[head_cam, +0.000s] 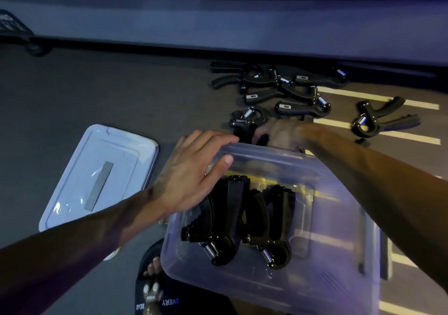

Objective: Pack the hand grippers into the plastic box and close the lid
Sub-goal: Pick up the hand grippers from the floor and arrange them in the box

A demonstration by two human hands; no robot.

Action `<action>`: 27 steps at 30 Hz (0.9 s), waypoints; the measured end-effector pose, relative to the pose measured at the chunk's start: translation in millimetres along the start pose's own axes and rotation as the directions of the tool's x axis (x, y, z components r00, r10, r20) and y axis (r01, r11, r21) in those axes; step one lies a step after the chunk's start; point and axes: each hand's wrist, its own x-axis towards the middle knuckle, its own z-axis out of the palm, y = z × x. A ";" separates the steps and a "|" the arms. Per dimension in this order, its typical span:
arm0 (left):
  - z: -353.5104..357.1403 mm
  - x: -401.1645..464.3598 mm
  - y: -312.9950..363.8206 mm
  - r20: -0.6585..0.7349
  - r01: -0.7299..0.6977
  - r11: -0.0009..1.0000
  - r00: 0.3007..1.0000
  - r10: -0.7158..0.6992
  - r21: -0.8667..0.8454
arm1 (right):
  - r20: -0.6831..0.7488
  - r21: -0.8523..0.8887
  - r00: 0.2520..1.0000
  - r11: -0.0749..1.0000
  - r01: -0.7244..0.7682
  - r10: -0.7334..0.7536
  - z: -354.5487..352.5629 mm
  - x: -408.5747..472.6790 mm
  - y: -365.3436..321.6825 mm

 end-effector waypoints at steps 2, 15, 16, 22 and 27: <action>0.2 -0.1 0.5 0.006 0.005 1.000 1.000 -0.005 0.003 | -0.091 0.032 0.995 0.998 0.053 -0.050 -1.3 -0.7 3.8; -0.3 -4.2 3.7 0.039 0.019 0.998 0.999 -0.021 0.060 | -0.782 -0.002 0.575 0.923 0.384 -0.241 -9.3 -87.3 10.5; -0.7 -4.4 3.9 0.041 0.017 0.998 0.999 -0.019 0.068 | -0.823 0.035 0.527 0.906 0.423 -0.214 -11.7 -103.2 7.5; -1.4 -4.4 7.3 0.043 0.007 0.995 0.999 -0.012 0.104 | -0.800 0.262 0.575 0.764 0.589 -0.169 -22.2 -193.0 -1.4; -1.1 -5.0 7.1 0.036 0.013 0.996 0.999 -0.016 0.089 | -0.459 0.547 0.880 0.740 0.391 -0.125 25.1 -192.0 2.1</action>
